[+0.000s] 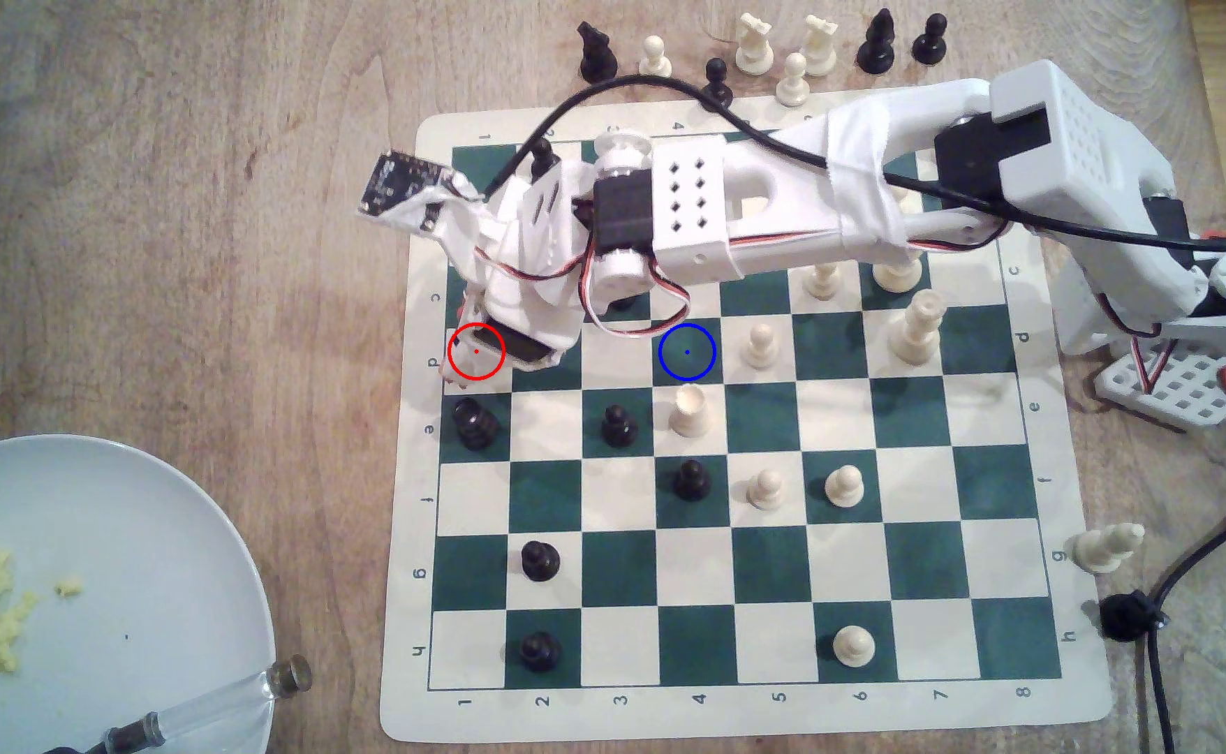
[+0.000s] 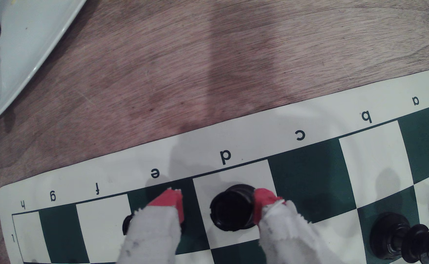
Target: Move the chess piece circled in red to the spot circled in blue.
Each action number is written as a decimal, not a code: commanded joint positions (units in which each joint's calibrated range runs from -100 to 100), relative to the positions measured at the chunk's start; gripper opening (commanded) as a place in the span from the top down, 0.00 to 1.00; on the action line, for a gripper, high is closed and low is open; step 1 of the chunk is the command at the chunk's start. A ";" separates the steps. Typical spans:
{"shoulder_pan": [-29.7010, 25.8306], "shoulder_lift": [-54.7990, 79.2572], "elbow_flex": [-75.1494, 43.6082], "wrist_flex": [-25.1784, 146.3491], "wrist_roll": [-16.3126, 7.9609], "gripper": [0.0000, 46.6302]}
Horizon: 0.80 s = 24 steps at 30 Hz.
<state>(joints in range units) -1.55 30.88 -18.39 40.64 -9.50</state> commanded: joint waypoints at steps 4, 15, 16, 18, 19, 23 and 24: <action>0.02 -1.33 -4.36 -0.02 0.05 0.69; 0.26 -0.57 -4.27 -0.10 0.05 0.70; 0.18 -0.49 -4.27 -0.18 0.05 0.70; 0.18 -0.40 -4.27 -0.18 0.05 0.70; 0.18 -0.40 -4.27 -0.34 0.05 0.70; 0.26 -0.74 -4.36 -0.83 0.00 0.70; 0.26 -0.82 -4.46 -0.92 0.00 0.70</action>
<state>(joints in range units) -1.47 32.89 -18.39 40.64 -9.55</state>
